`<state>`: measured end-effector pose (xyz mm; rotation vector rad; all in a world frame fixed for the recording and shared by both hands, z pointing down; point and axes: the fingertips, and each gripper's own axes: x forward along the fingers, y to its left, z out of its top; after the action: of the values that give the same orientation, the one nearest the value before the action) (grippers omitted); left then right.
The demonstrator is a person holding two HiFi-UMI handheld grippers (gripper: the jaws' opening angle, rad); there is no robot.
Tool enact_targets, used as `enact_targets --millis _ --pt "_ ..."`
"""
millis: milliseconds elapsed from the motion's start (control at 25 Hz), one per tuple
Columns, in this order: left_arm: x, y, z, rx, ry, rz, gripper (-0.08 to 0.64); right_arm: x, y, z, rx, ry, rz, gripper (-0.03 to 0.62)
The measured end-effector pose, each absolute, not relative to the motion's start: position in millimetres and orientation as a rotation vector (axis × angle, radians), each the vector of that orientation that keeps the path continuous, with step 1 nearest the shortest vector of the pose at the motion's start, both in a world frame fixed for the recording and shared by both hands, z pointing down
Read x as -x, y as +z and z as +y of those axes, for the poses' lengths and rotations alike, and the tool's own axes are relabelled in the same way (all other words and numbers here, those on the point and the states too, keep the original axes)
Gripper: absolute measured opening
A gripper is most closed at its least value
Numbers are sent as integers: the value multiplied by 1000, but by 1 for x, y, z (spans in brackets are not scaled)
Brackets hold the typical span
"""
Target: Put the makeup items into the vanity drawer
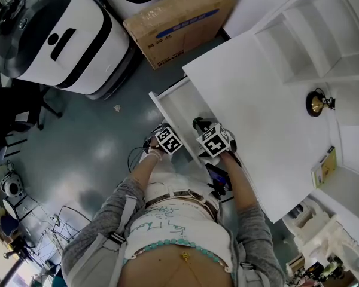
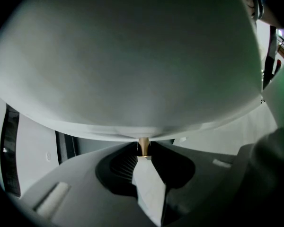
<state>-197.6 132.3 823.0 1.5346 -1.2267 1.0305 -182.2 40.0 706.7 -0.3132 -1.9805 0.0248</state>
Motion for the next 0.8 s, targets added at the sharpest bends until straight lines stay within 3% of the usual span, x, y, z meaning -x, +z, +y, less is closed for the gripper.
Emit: enact_targets --millis 800 --pt "196 824 133 -1536 1015 -1214 95 184 756 52 350 13 -1888 23"
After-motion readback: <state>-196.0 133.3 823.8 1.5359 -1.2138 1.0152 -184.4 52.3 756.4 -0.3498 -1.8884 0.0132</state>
